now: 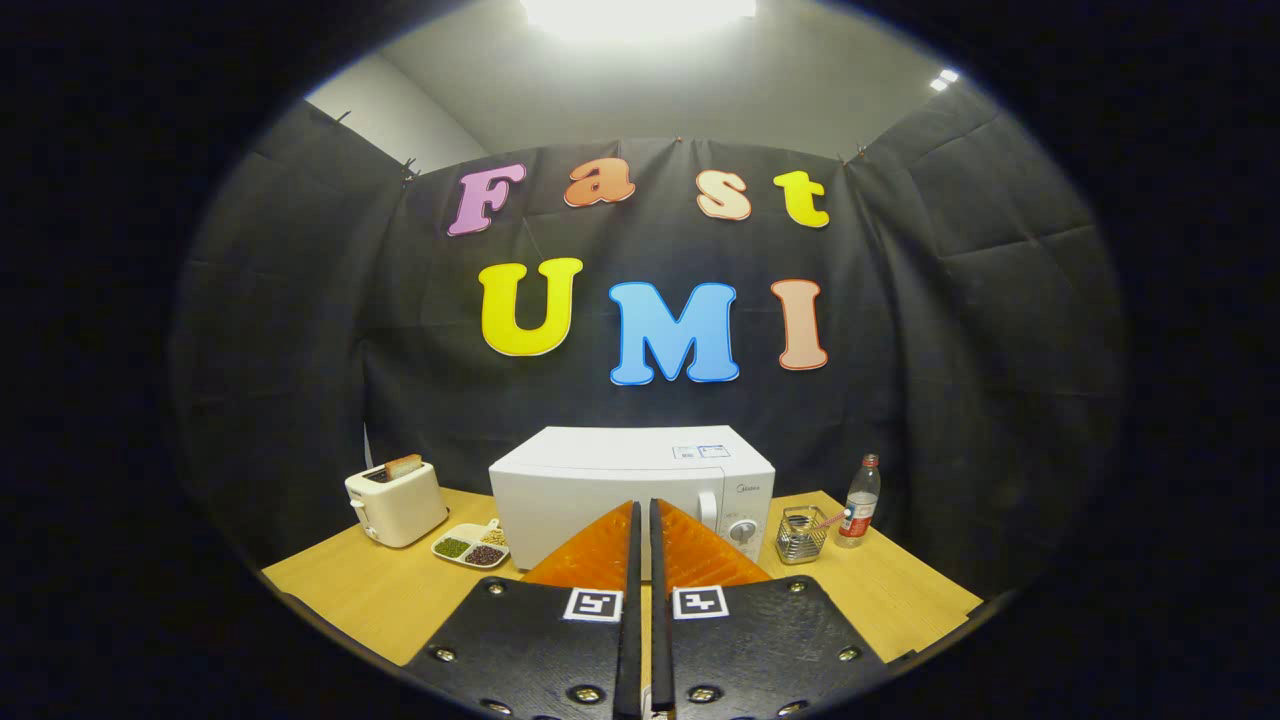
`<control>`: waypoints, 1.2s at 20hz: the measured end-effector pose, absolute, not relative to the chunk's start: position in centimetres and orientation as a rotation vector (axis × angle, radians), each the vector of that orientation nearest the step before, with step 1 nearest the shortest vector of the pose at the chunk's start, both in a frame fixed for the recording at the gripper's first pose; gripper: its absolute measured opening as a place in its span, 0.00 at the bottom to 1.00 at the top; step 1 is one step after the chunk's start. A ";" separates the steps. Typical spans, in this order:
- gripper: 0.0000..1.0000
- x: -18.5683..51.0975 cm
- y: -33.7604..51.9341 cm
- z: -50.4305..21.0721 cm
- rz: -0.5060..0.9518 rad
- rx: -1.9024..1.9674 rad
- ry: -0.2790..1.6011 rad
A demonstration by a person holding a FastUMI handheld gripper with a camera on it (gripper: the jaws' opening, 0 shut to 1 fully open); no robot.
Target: Open the microwave, put the food inside, and close the microwave door.
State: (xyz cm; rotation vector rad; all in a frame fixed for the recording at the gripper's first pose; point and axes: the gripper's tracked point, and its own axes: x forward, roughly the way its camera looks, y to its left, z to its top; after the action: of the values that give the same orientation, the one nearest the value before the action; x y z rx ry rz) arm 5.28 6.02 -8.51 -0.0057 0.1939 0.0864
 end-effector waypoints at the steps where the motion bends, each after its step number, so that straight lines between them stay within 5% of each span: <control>1: 0.04 4.7 5.9 -8.6 0.080 -0.003 0.194; 7: 0.05 1.6 5.3 -8.5 0.068 0.021 0.193; 9: 0.16 1.0 5.3 -8.3 0.083 0.028 0.194; 12: 0.93 0.9 5.0 -8.2 0.075 0.049 0.181; 13: 0.99 0.4 4.9 -7.9 0.072 0.054 0.180; 24: 1.00 0.2 6.1 -7.1 0.117 0.029 0.151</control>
State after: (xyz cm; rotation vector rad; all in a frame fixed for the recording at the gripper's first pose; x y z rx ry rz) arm 0.15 6.12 -7.08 0.0288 0.1506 0.1172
